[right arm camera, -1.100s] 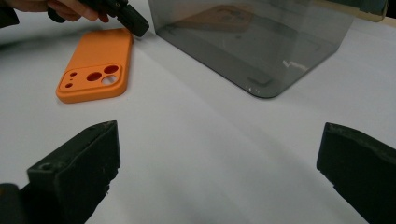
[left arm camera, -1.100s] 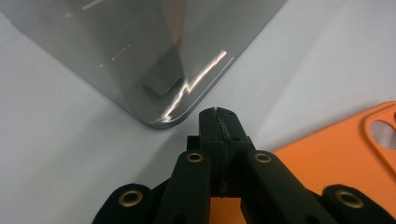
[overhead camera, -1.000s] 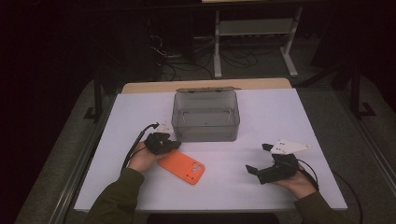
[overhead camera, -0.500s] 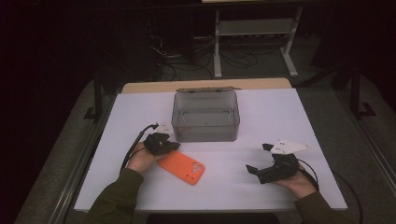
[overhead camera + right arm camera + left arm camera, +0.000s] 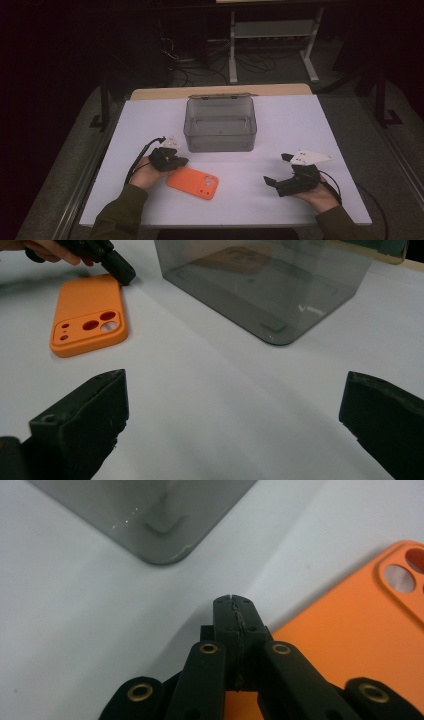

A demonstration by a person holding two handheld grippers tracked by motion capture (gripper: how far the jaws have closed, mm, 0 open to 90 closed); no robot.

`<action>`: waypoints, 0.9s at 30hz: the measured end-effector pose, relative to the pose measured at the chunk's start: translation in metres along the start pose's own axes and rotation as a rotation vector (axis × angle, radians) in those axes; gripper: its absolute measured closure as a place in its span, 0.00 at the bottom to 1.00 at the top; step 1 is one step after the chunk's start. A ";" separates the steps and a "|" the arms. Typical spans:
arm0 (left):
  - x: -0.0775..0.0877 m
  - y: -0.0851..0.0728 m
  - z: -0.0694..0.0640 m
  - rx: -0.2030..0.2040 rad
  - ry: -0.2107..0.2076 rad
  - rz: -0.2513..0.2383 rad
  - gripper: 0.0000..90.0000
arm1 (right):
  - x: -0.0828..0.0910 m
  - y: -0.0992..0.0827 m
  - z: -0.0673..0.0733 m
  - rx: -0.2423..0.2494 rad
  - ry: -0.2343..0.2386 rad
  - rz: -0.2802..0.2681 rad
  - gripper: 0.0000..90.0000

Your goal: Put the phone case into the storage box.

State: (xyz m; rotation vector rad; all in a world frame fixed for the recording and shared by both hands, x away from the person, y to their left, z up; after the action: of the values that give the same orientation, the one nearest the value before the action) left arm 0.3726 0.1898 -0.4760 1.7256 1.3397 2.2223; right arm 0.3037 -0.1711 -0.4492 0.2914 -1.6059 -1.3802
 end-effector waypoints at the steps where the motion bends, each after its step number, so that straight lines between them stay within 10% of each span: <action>1: 0.000 0.000 0.000 0.000 0.000 0.000 1.00 | 0.000 0.000 0.000 -0.001 -0.001 0.001 0.00; 27: 0.027 -0.034 -0.022 0.019 -0.049 0.003 1.00 | -0.001 0.000 0.001 0.001 -0.002 0.001 0.00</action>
State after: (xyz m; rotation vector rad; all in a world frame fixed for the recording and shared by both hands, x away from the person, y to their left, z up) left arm 0.3286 0.2110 -0.4769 1.7765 1.3534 2.1608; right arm 0.3031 -0.1699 -0.4492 0.2900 -1.6081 -1.3795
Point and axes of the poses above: each handheld gripper's, and its own axes: x roughly backward along the jaws, y roughly out of its top, z roughly to its left, the point moved 5 cm from there along -x, roughly forward along the jaws, and after that the axes turned 4 degrees about y, right-handed, at the moved point
